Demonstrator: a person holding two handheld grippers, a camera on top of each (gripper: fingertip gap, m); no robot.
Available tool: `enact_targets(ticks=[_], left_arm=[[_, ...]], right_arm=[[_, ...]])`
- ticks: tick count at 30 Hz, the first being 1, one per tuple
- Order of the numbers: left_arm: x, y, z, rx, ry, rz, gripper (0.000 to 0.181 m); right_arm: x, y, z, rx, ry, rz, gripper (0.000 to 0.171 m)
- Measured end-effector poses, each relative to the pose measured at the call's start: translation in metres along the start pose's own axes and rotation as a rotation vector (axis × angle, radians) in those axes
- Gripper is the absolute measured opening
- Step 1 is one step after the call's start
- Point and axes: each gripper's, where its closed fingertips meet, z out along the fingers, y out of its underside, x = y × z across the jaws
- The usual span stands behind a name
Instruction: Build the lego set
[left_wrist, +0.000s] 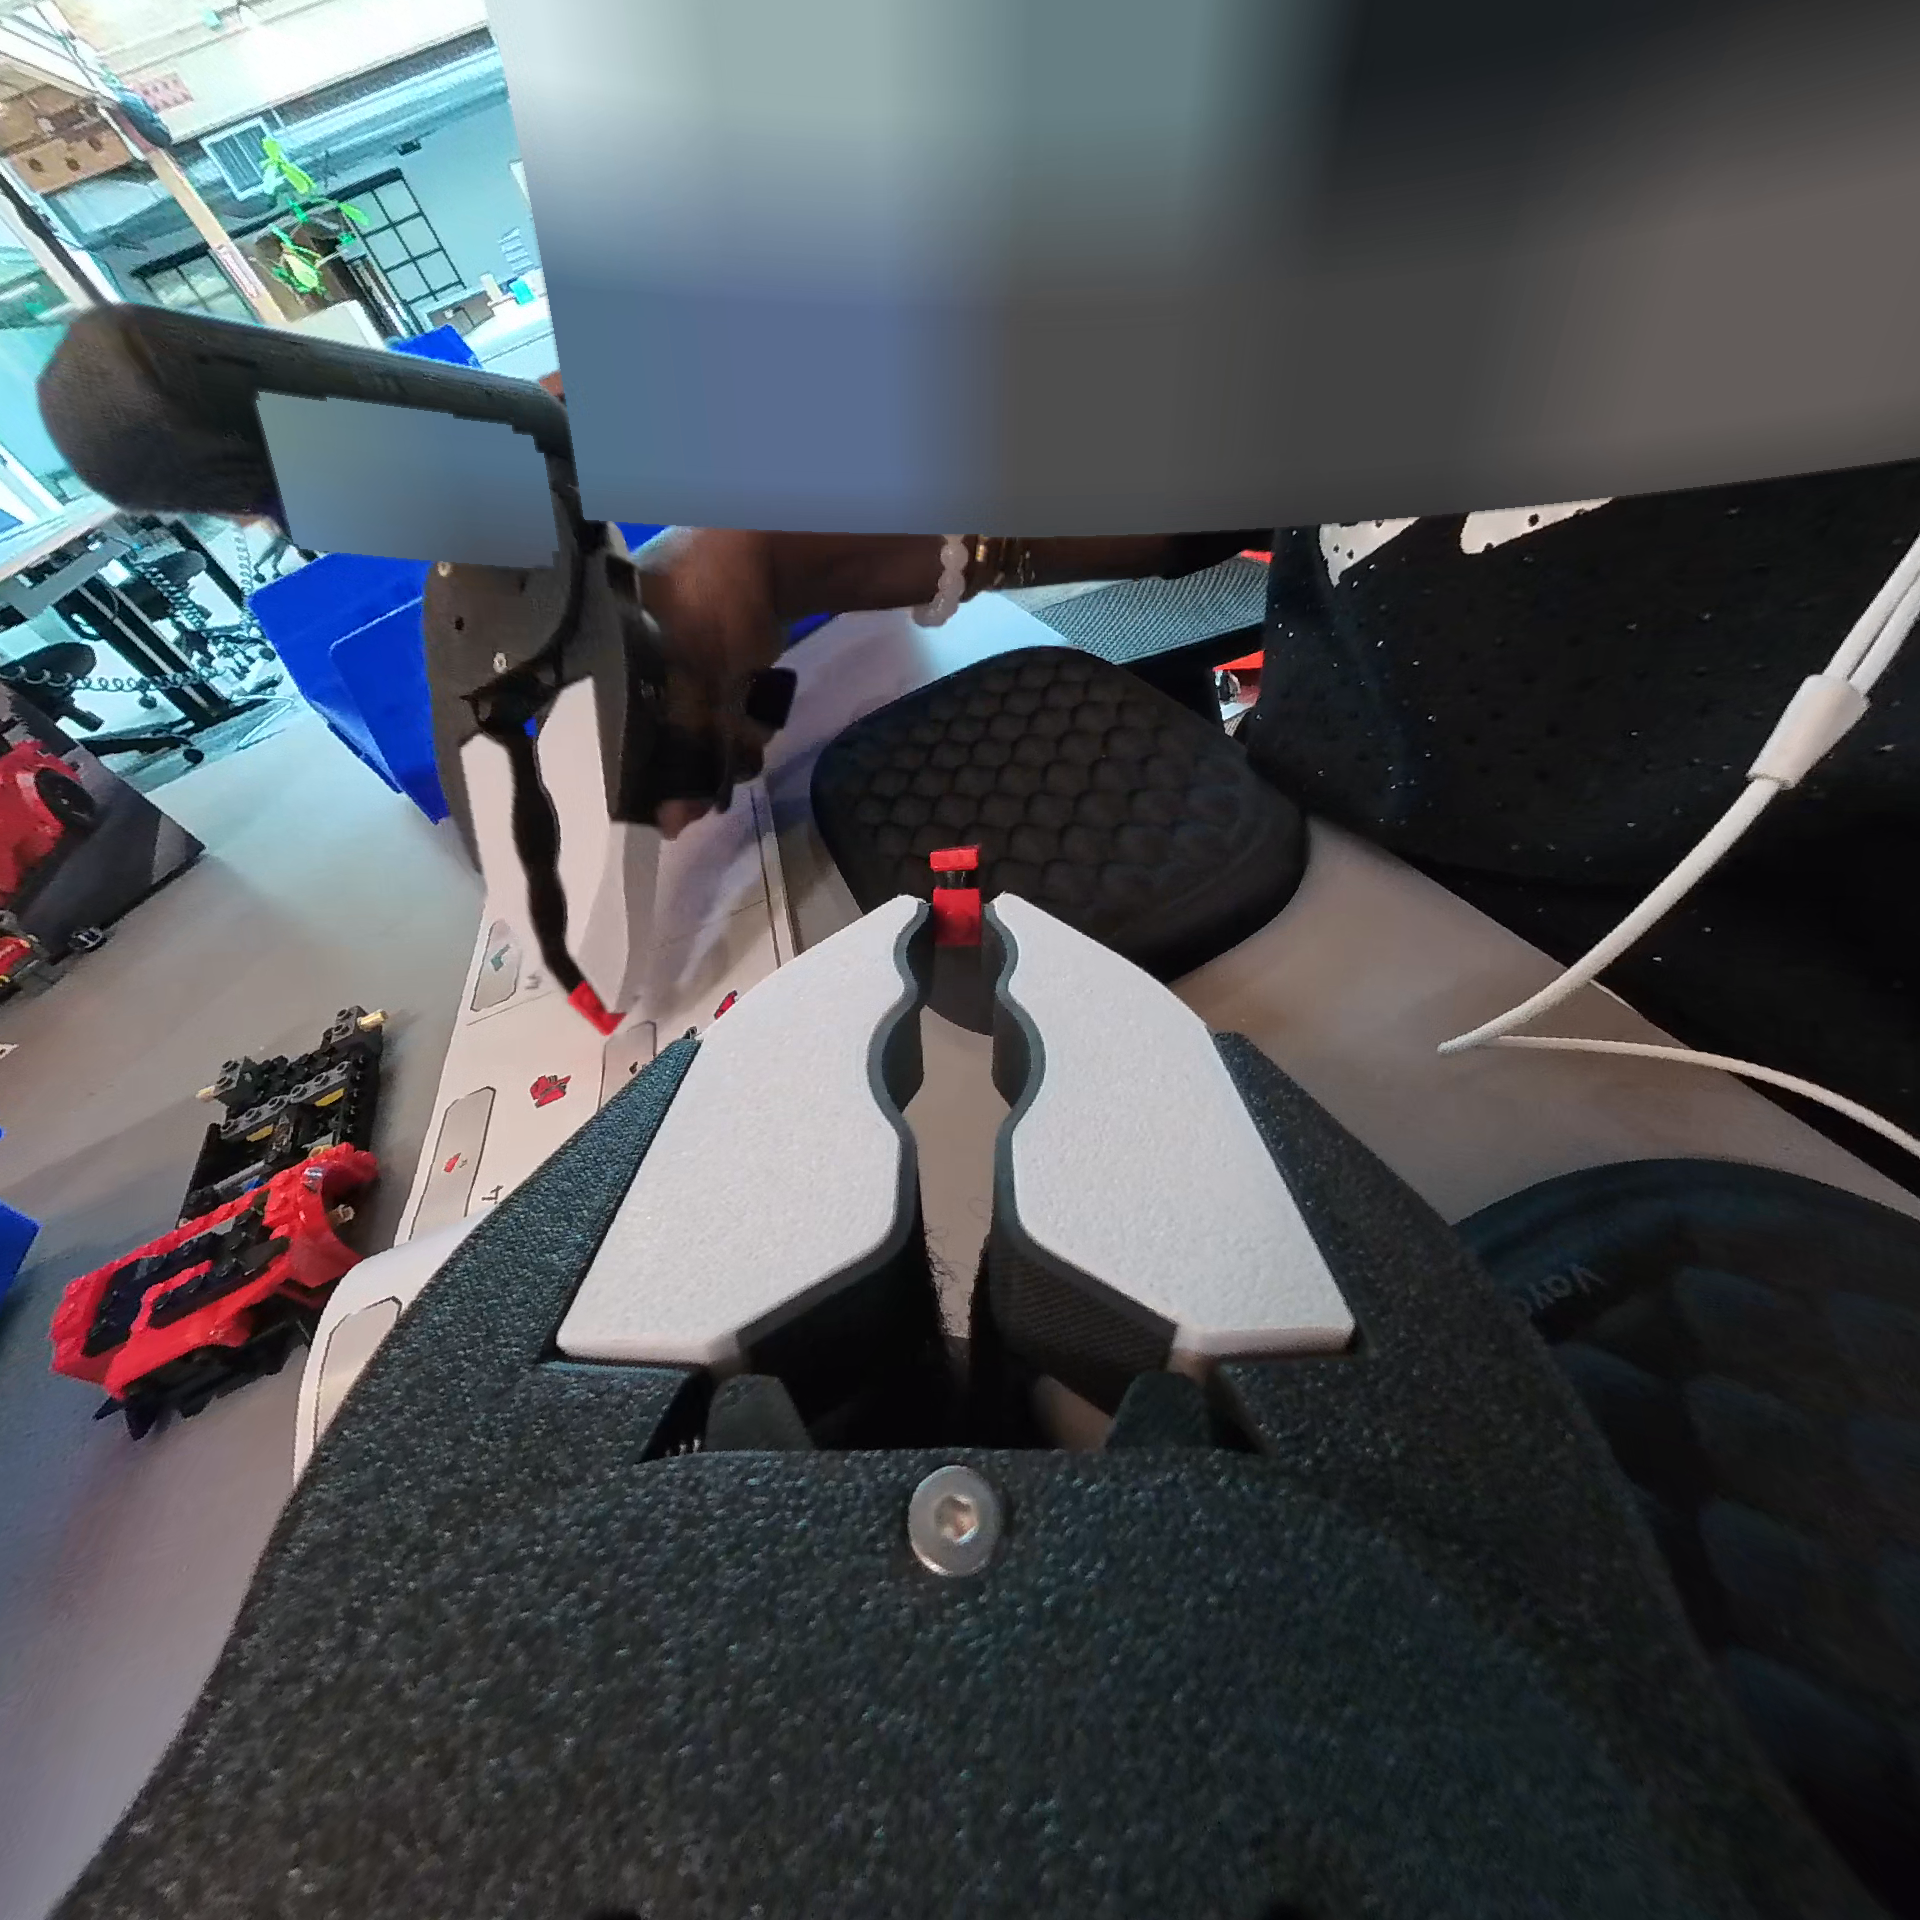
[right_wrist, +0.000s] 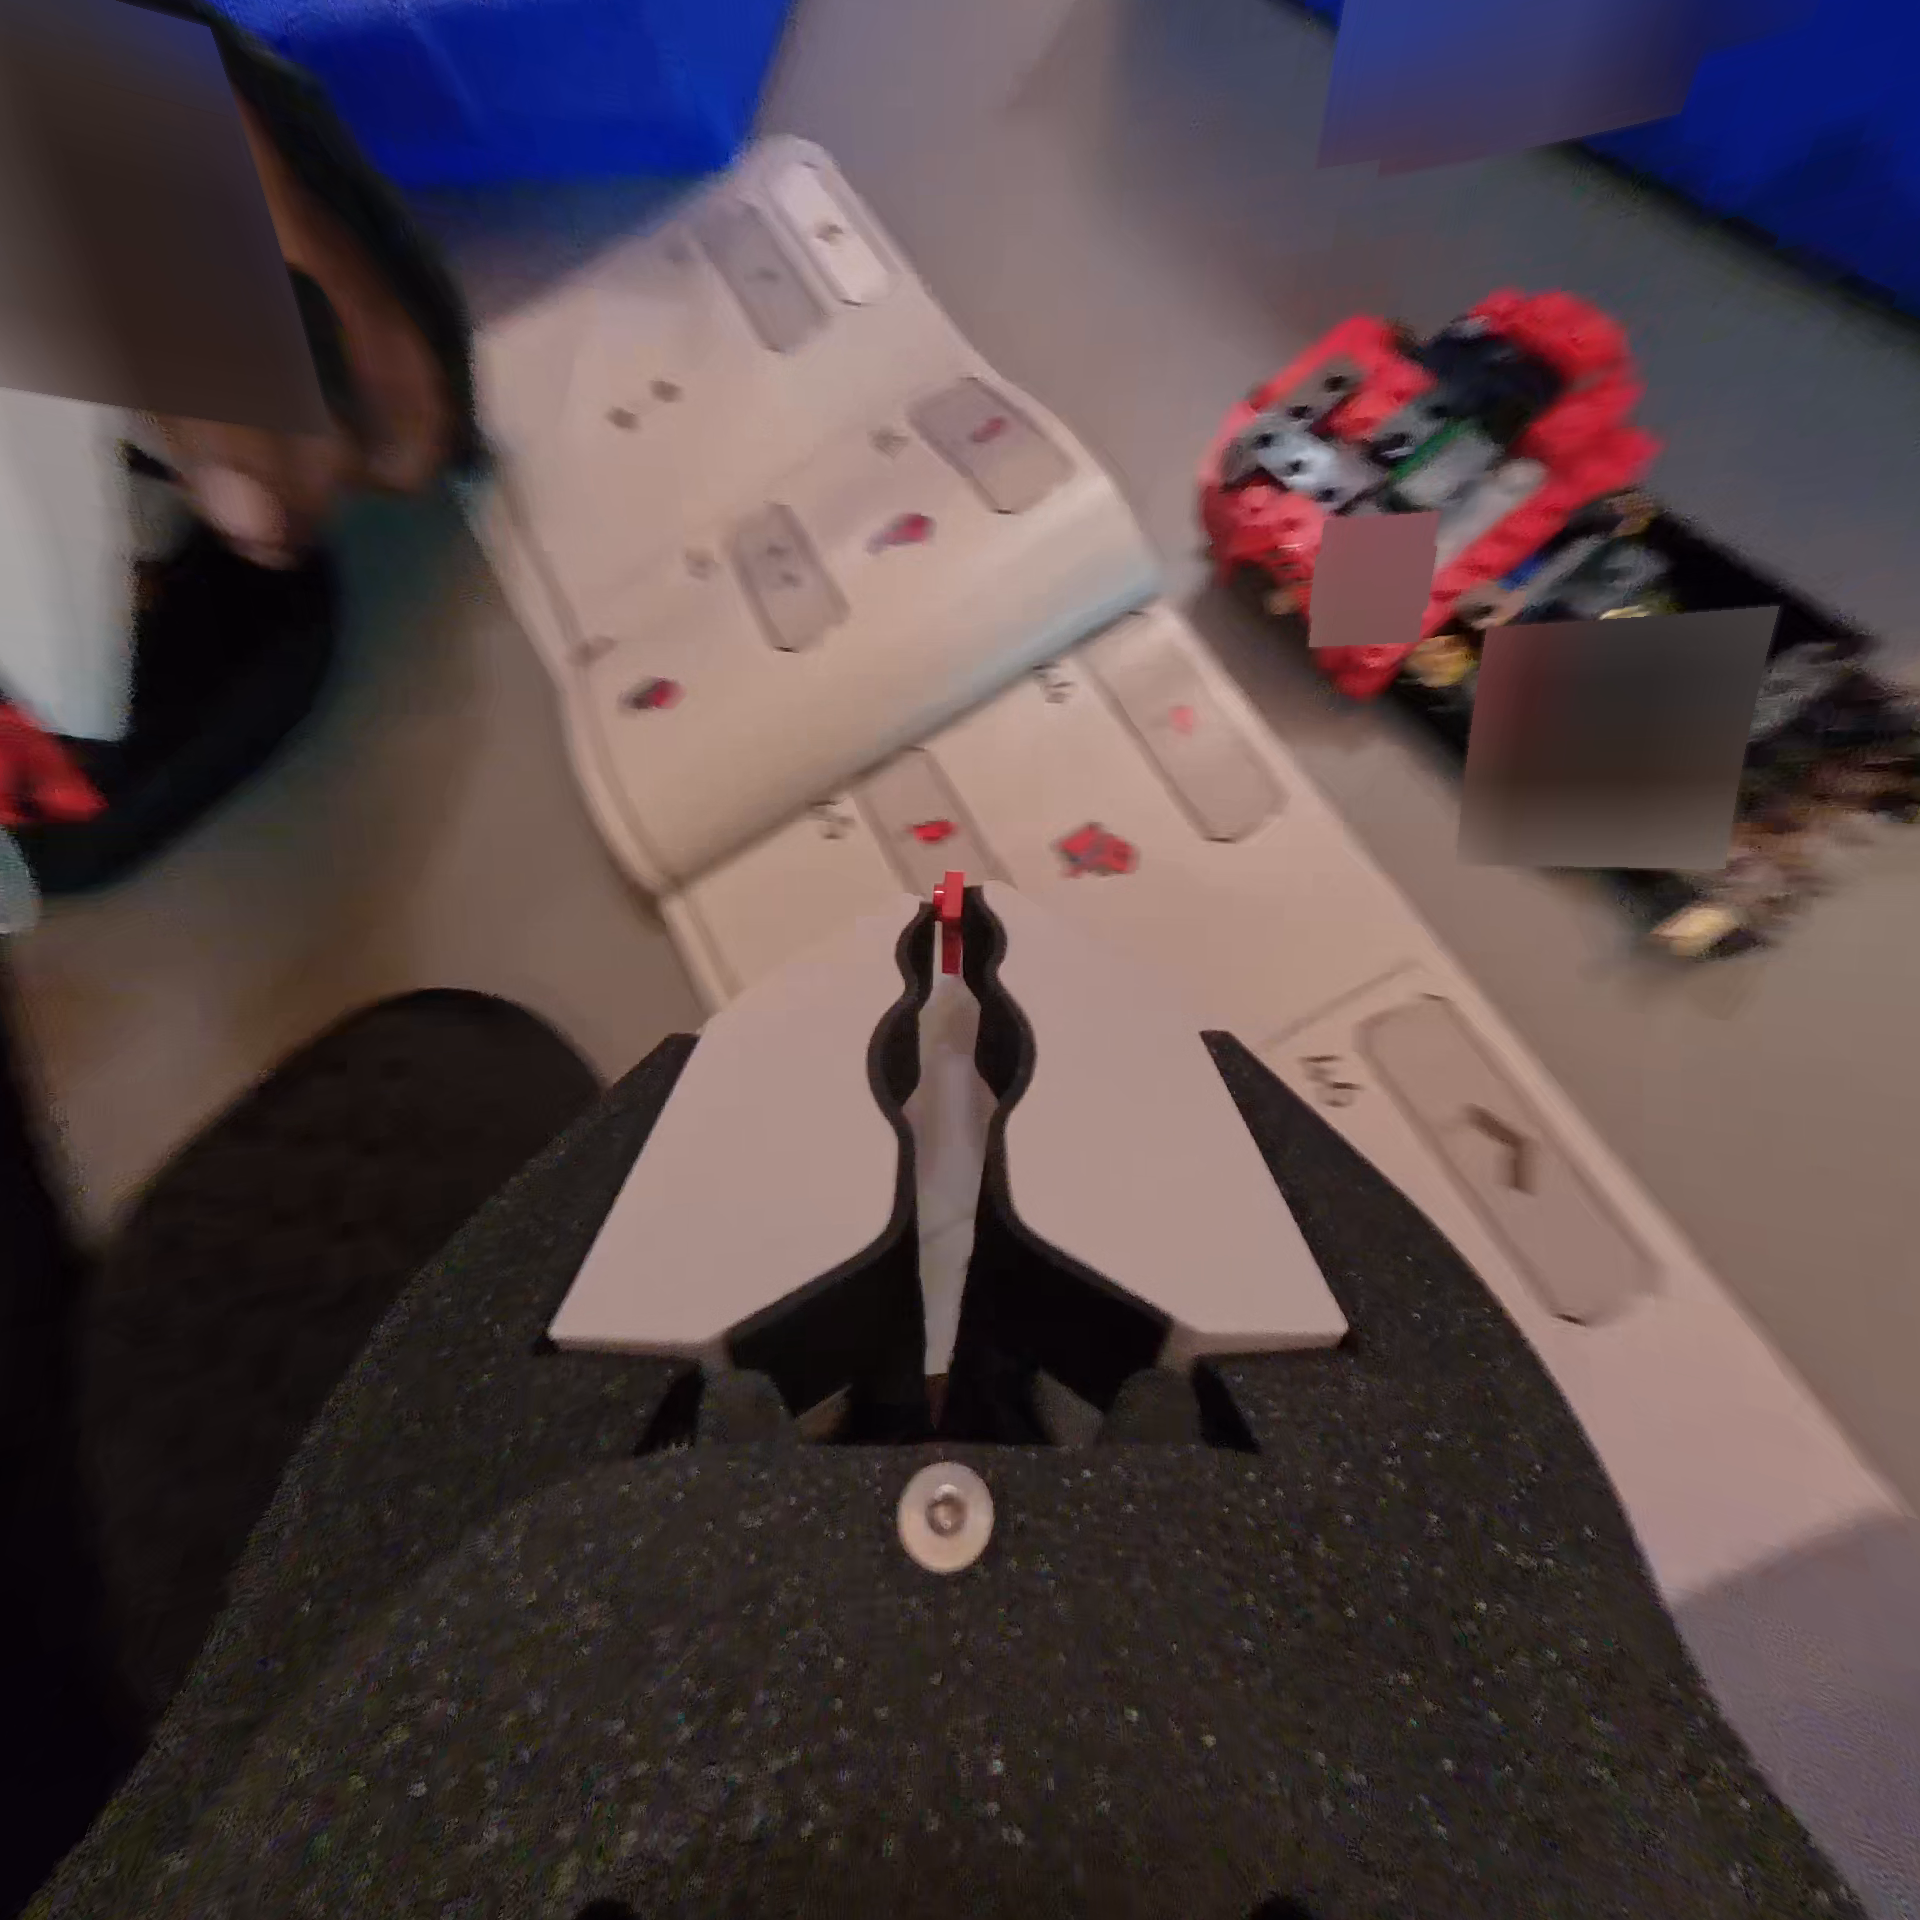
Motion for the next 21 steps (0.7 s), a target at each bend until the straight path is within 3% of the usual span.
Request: enact_targets(ticks=[2, 6, 10, 21], left_arm=[[0.000, 0.000, 0.000, 0.001, 0.003, -0.001, 0.007], [0.002, 0.000, 0.001, -0.003, 0.009, 0.000, 0.007], [0.001, 0.000, 0.000, -0.001, 0.005, -0.005, 0.007], [0.000, 0.003, 0.001, -0.012, 0.003, -0.012, 0.007]], right_arm=[[-0.015, 0.010, 0.001, -0.071, -0.108, 0.060, 0.005], [-0.001, 0.021, 0.002, -0.159, -0.036, 0.040, 0.009], [0.015, 0.020, -0.004, -0.200, 0.055, -0.039, 0.026], [0.005, 0.028, -0.015, -0.121, 0.097, -0.050, 0.024]])
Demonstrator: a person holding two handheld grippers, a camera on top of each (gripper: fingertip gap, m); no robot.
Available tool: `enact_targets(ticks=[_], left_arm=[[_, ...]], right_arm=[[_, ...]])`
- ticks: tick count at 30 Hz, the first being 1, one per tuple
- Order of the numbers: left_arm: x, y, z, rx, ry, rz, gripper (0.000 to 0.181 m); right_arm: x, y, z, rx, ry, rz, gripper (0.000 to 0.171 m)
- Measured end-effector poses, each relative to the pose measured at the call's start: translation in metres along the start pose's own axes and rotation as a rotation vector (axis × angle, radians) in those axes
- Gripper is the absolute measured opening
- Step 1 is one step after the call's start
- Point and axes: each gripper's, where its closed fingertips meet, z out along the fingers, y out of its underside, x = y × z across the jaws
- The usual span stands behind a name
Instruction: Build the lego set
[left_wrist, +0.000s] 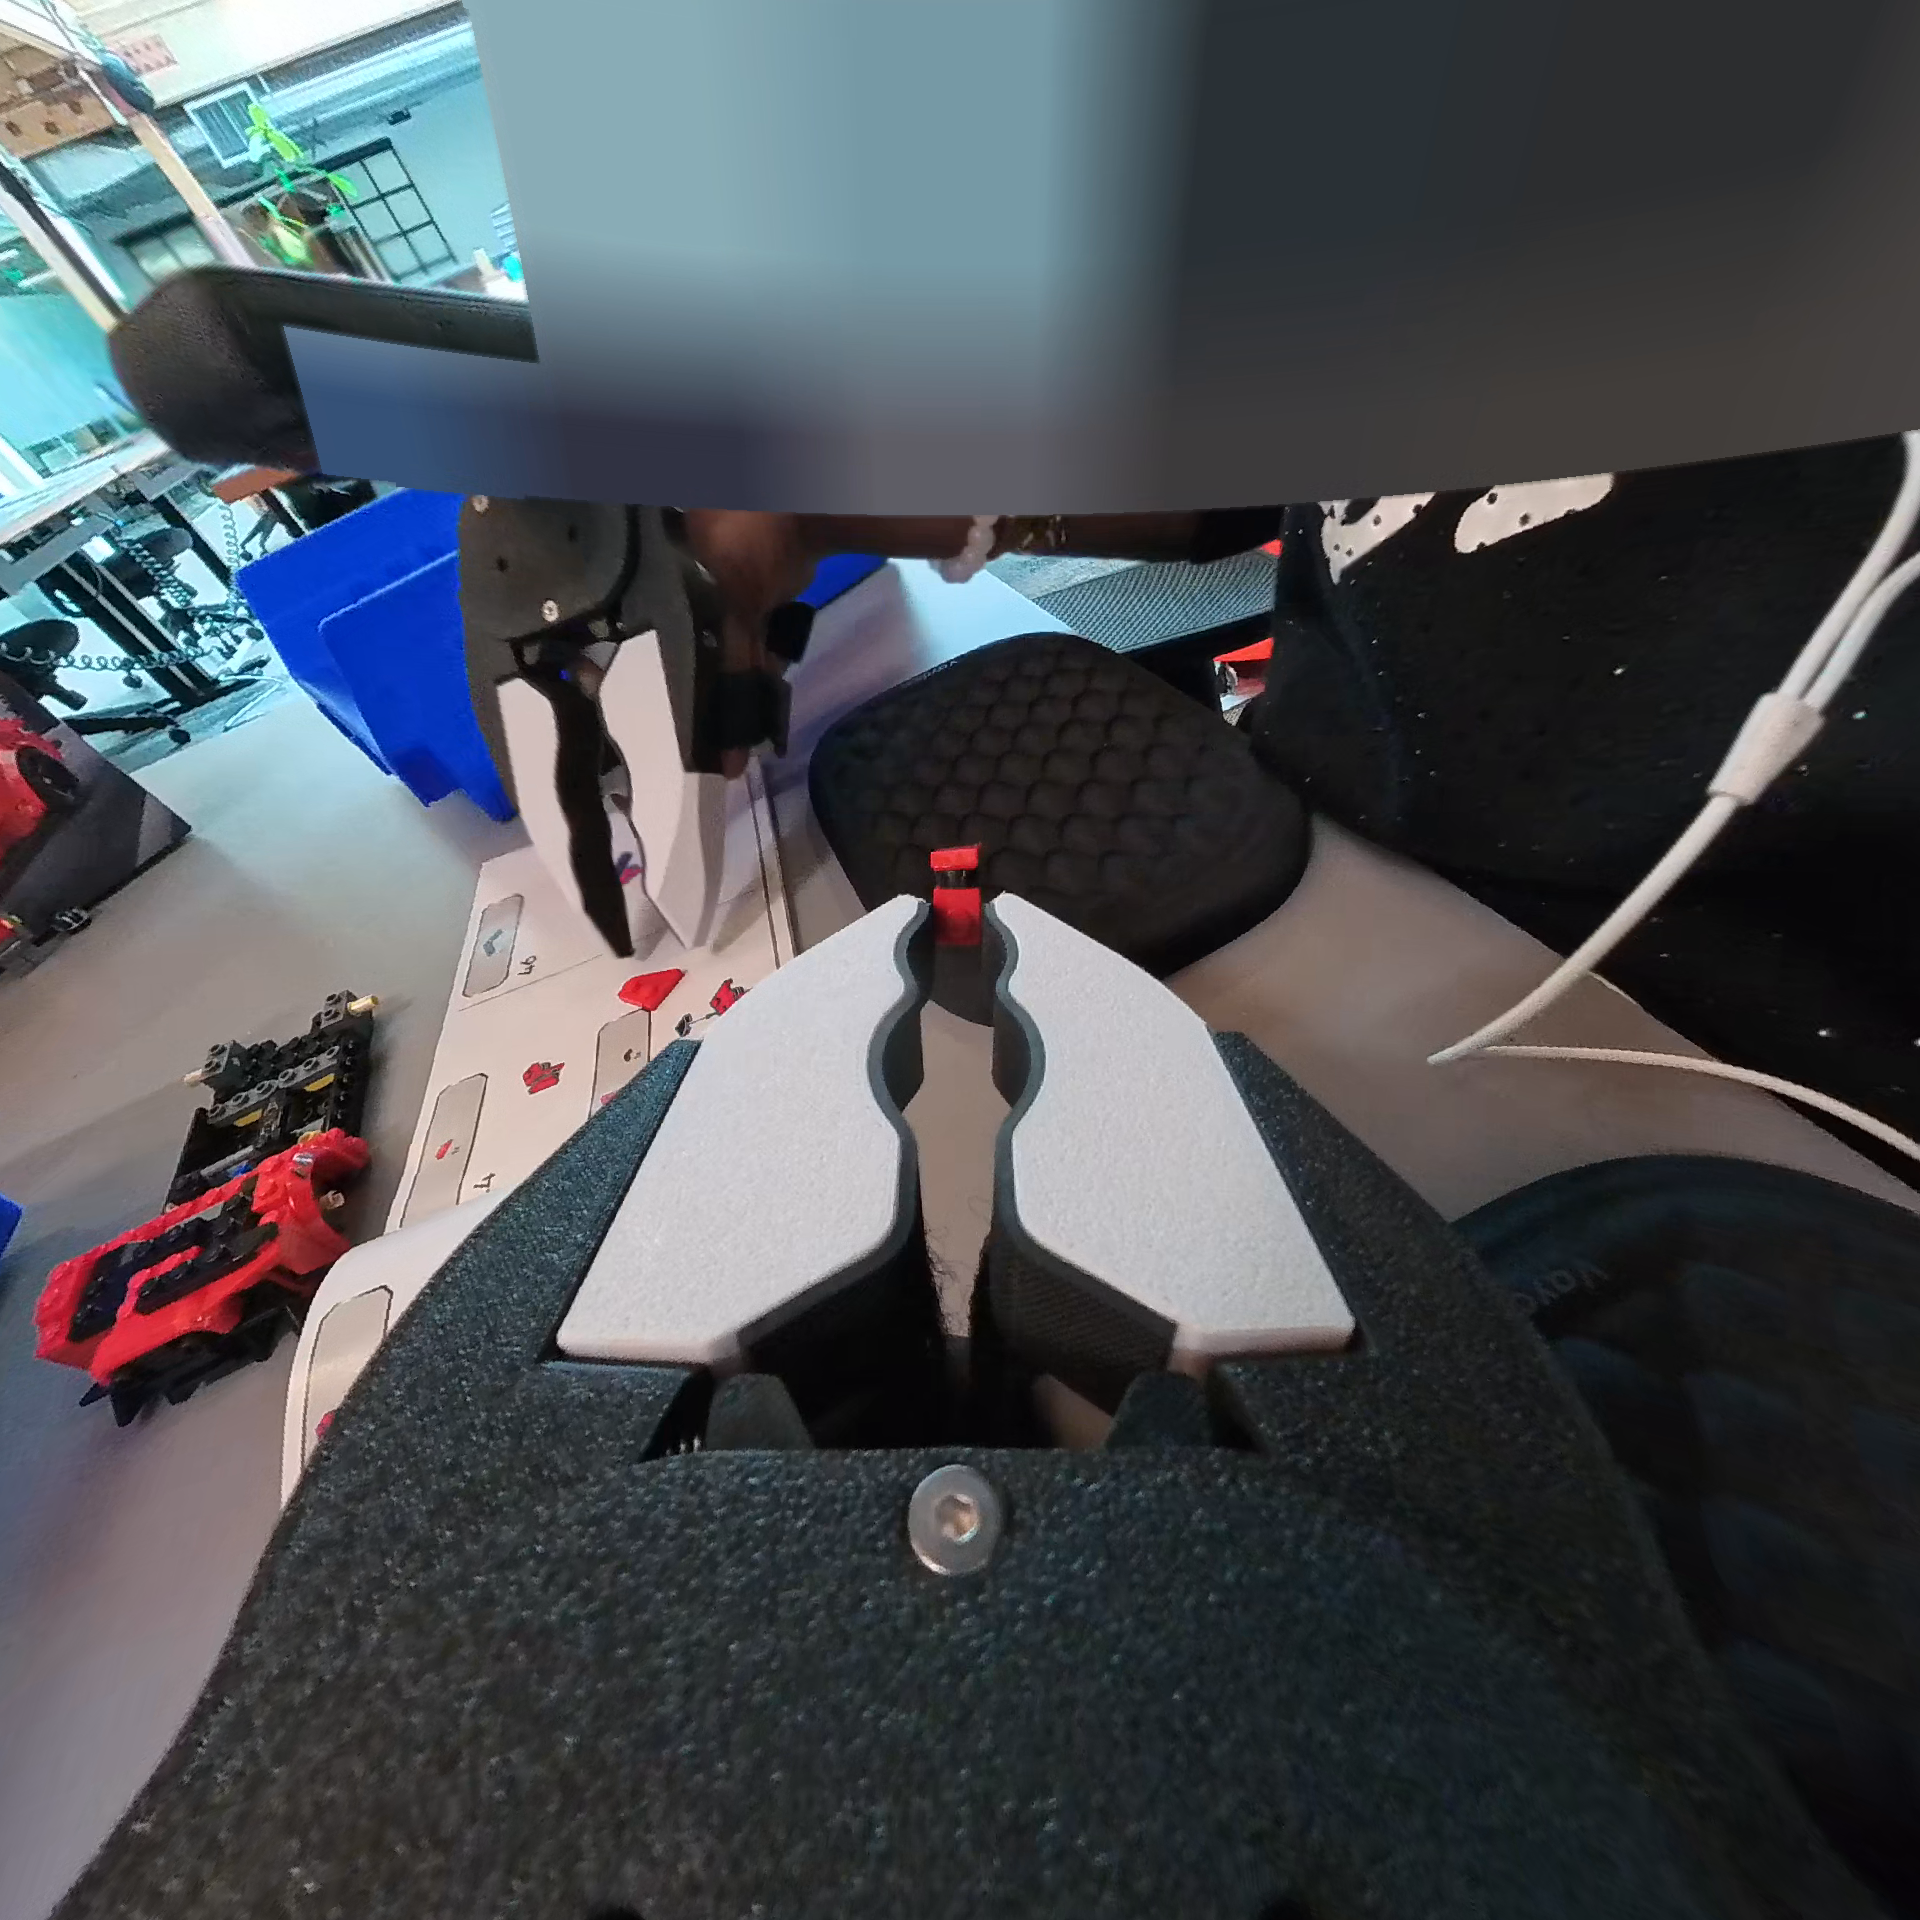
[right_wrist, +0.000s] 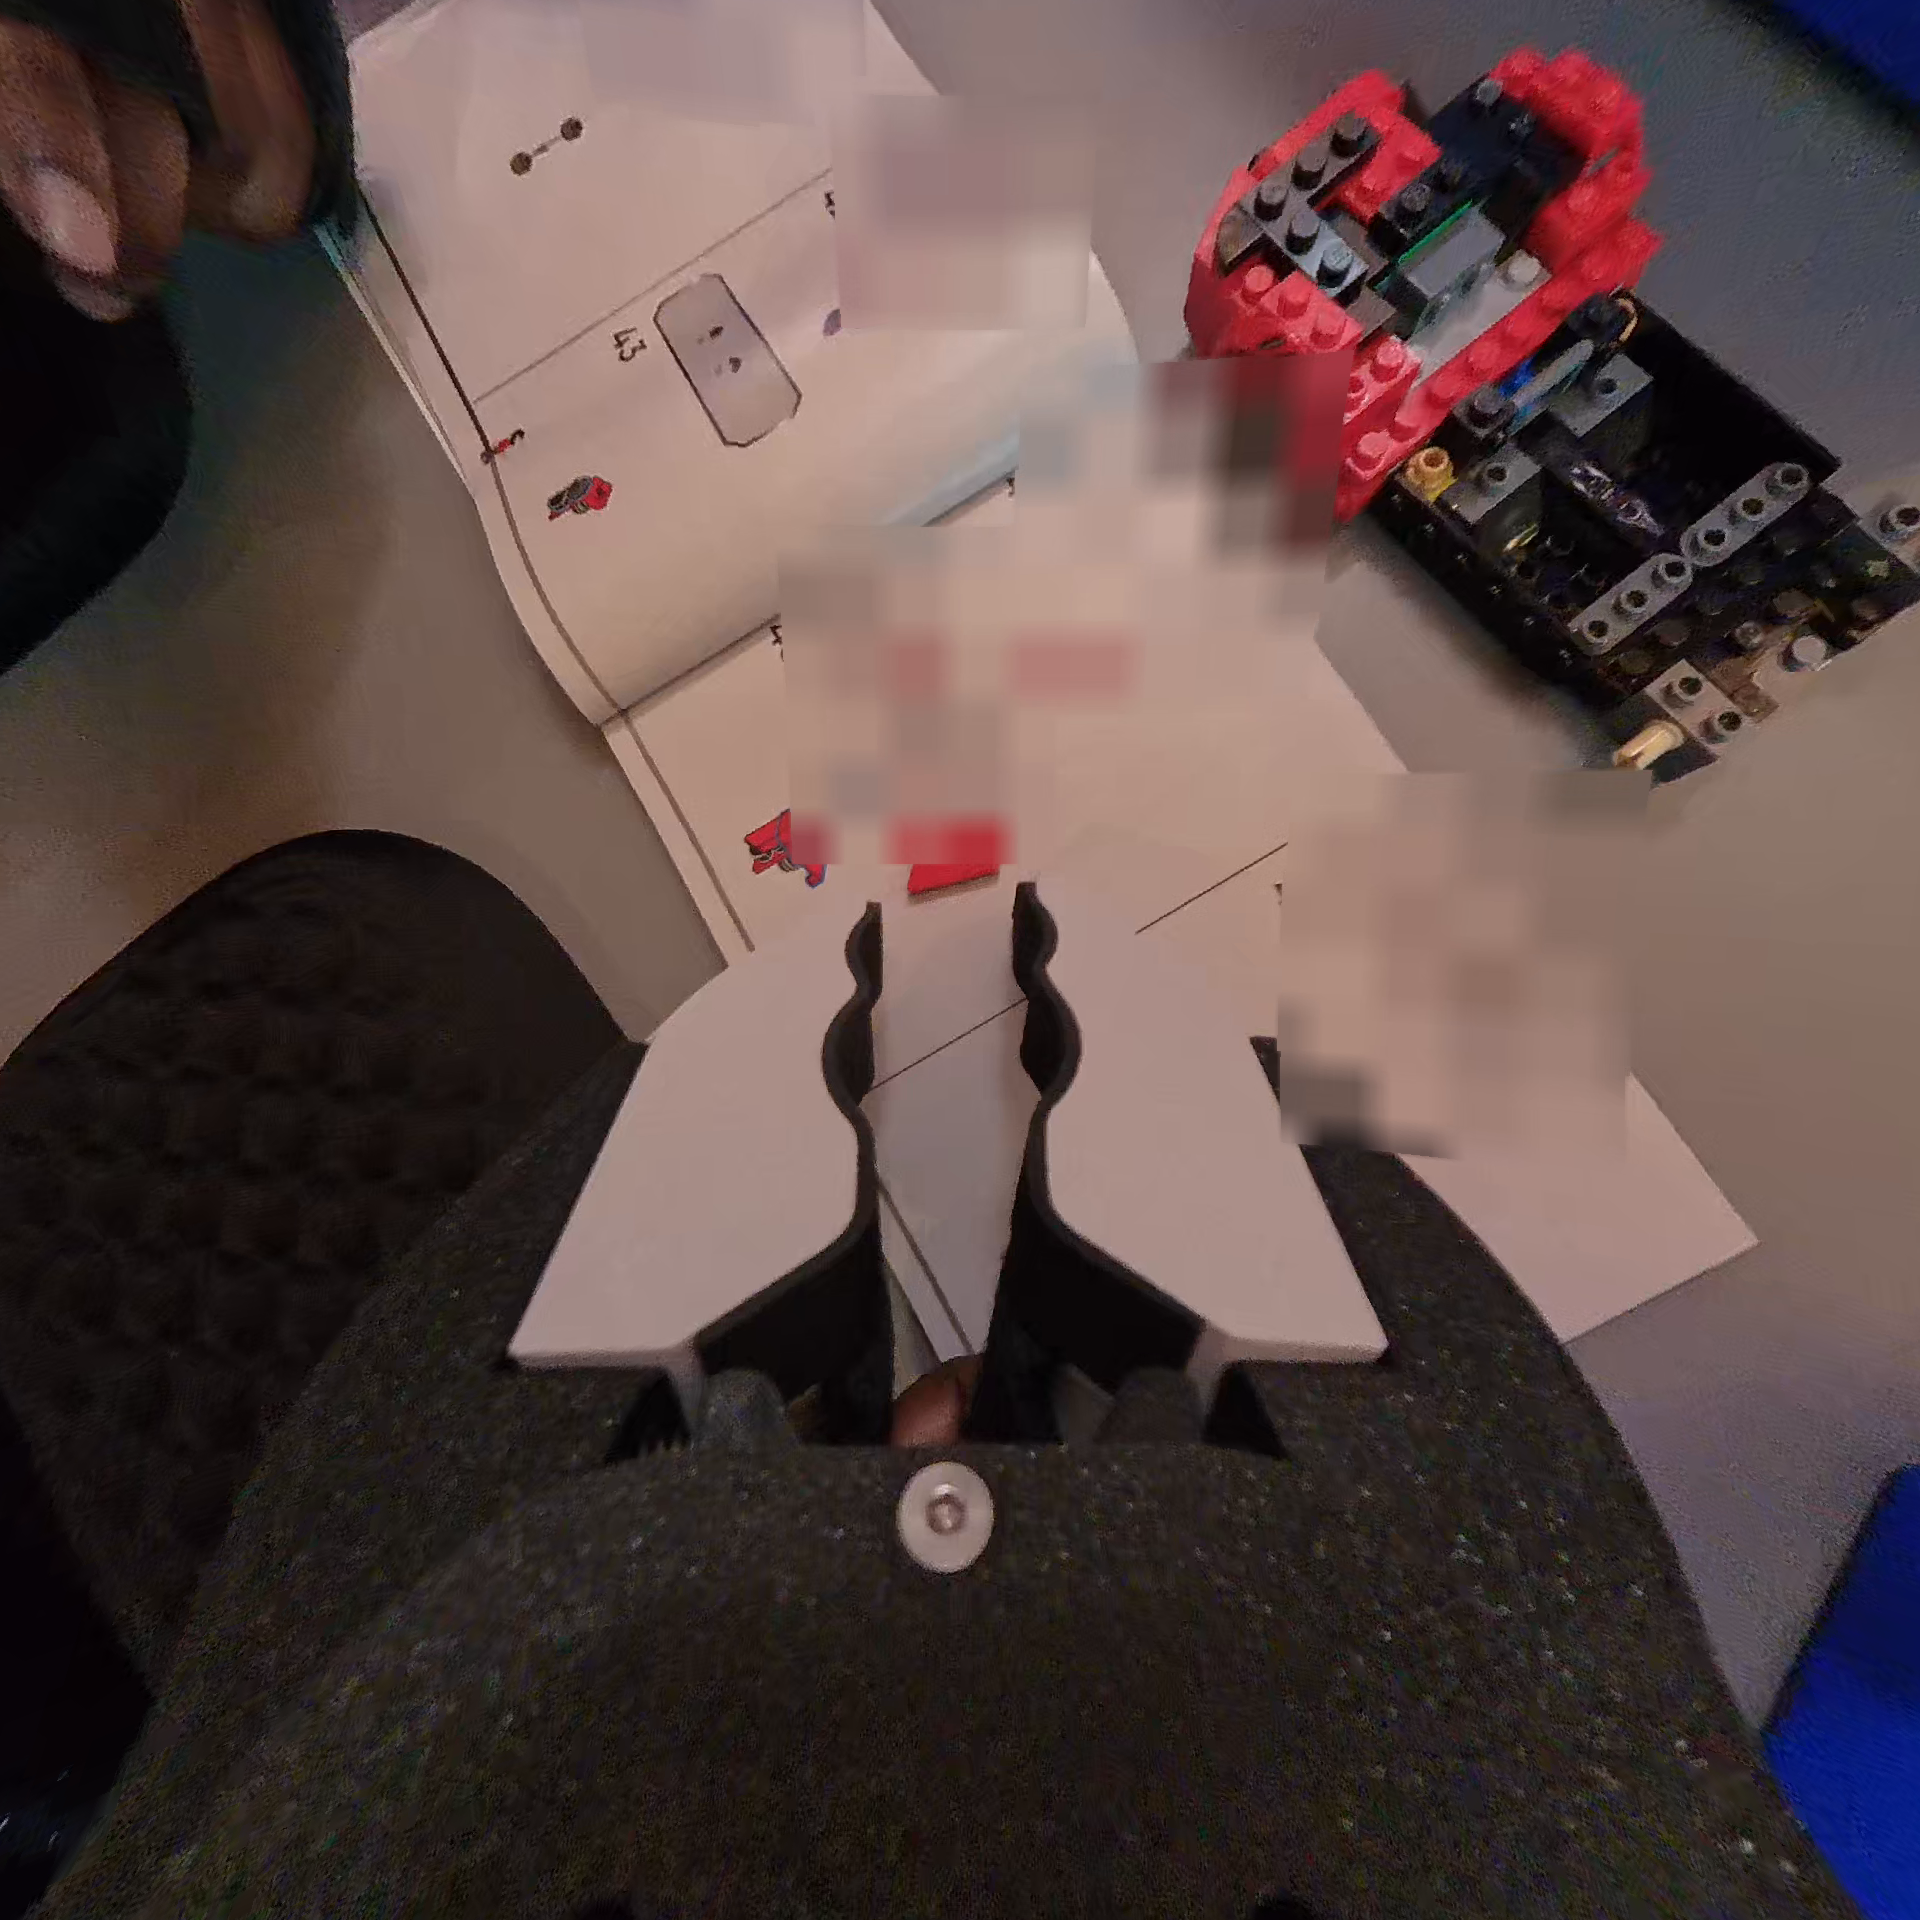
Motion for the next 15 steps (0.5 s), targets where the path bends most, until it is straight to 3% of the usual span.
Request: enact_targets(ticks=[15], left_arm=[[-0.003, -0.001, -0.003, 0.021, 0.005, -0.040, 0.007]], right_arm=[[-0.005, -0.006, 0.012, 0.023, -0.092, -0.146, 0.017]])
